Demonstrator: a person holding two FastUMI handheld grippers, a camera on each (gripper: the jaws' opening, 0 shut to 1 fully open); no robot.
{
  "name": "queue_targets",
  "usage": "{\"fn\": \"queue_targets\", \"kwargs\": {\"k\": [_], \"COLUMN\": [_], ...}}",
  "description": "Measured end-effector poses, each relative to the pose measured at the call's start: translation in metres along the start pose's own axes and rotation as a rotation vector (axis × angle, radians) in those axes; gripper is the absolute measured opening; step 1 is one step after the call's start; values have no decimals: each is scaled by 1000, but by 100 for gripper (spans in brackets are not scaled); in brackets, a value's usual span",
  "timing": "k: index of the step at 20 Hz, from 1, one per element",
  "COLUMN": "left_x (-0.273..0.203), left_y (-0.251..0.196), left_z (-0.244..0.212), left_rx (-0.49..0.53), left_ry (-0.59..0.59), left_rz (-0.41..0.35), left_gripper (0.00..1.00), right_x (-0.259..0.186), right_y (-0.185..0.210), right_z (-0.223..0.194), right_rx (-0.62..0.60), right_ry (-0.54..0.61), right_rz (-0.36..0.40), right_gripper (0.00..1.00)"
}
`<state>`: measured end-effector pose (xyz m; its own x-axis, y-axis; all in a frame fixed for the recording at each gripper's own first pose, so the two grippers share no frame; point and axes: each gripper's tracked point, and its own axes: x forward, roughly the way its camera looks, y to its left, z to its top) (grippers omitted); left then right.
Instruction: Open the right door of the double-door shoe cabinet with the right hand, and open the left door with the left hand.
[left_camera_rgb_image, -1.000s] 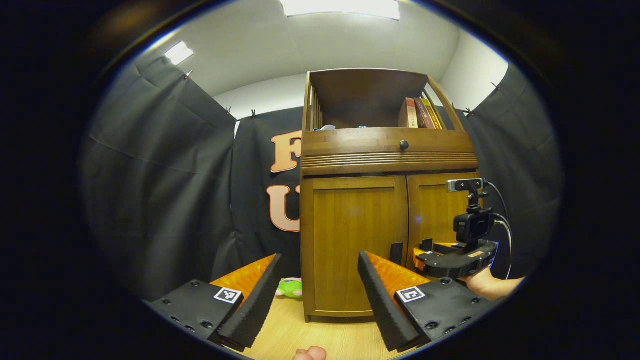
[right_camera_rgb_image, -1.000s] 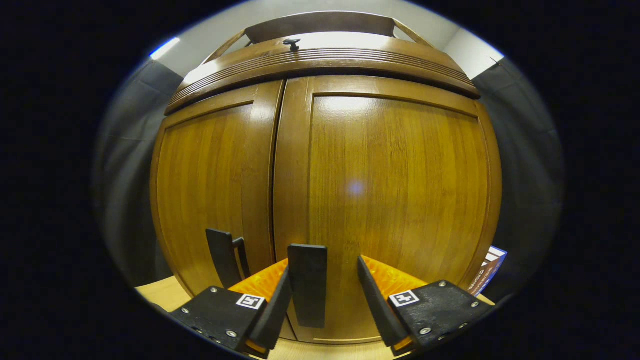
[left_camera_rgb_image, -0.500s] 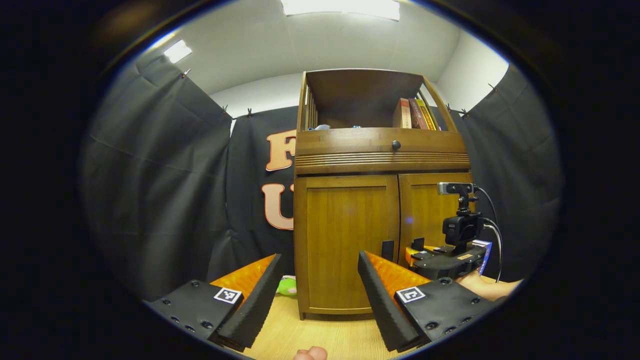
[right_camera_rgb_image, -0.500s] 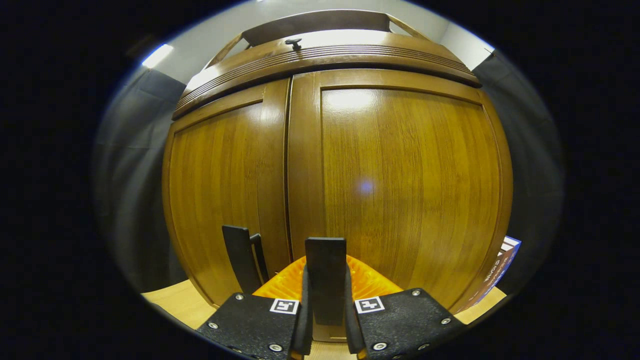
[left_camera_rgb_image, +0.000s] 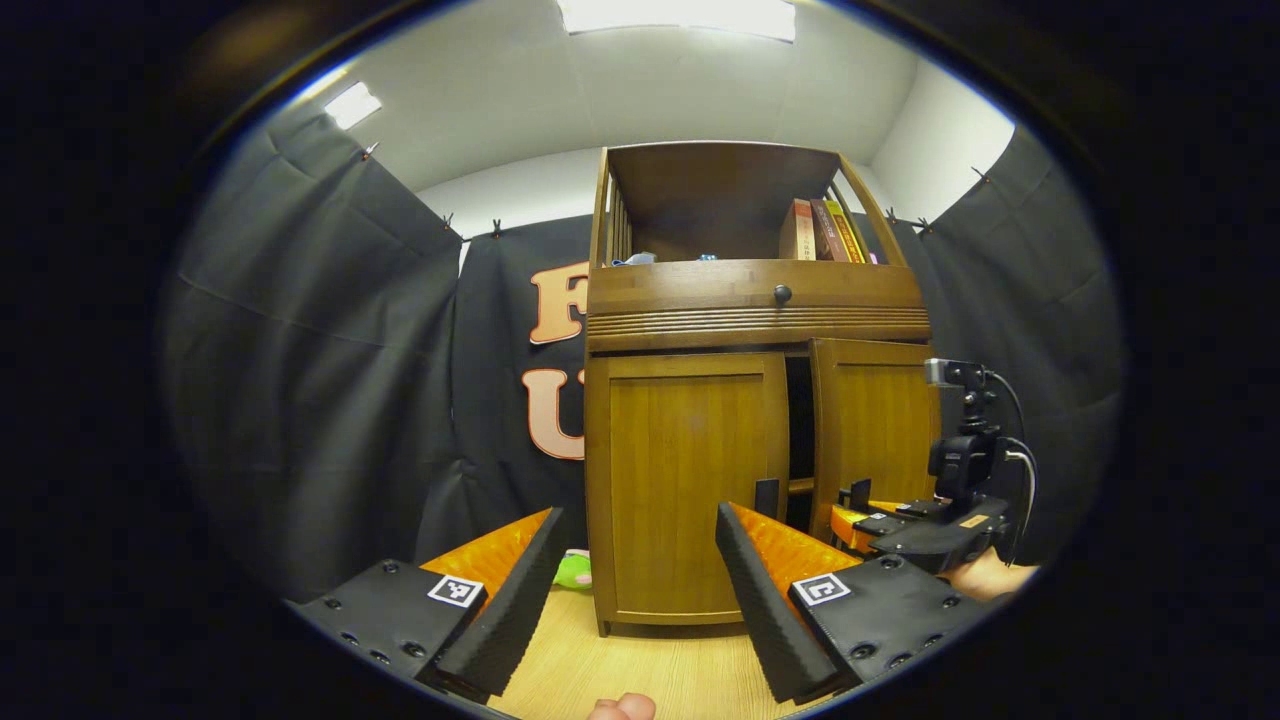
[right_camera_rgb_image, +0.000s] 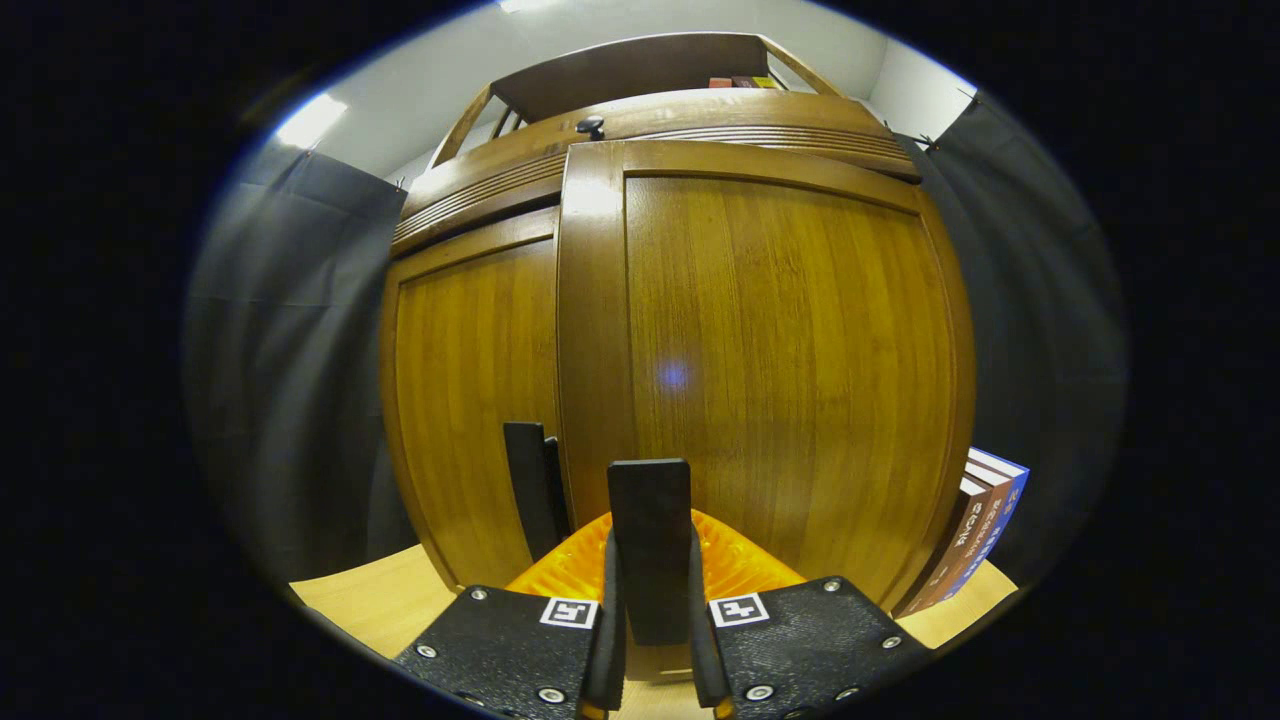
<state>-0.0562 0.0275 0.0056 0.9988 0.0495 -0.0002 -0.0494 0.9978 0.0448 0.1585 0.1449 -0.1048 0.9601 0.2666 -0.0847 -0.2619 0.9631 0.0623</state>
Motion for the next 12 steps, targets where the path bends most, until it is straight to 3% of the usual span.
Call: {"fn": "queue_targets", "kwargs": {"k": [12], "left_x": [1], "left_y": [-47], "left_z": [6], "left_rx": [6], "left_ry": [-1], "left_rz": [-69], "left_gripper": [95], "right_x": [-88], "right_y": [-38], "right_z": [-3], "right_rx": [3], "right_ry": [21], "right_rz": [-19], "right_gripper": [26]}}
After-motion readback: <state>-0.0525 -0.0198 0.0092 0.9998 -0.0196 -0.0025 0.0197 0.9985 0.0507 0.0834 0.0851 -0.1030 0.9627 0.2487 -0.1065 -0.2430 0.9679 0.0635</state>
